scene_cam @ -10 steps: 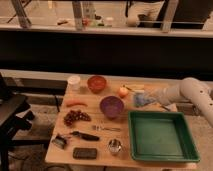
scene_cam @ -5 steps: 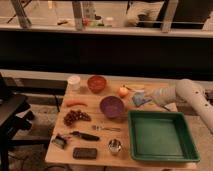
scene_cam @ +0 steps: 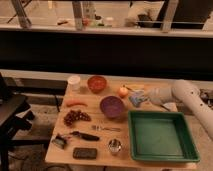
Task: Place sponge in plastic cup
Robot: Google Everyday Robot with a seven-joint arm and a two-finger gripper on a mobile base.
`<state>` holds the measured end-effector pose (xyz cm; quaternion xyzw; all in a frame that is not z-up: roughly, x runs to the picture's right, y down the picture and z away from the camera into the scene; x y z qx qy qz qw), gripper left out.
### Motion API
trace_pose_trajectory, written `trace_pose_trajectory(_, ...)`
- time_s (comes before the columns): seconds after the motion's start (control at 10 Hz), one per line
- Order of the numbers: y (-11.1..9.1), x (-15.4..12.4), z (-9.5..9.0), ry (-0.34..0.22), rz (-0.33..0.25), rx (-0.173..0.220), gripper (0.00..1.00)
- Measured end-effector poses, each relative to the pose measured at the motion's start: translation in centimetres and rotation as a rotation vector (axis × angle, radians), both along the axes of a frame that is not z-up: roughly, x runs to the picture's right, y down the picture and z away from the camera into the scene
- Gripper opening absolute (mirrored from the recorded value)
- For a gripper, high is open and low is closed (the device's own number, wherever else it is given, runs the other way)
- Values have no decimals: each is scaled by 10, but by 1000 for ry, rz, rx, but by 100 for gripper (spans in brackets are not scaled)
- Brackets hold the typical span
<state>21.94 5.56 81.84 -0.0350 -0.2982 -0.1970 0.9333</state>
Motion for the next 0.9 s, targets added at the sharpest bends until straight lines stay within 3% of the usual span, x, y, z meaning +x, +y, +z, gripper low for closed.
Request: trace_pose_trajectory(0.9, -21, -3, 29, 26, -7, 74, 0)
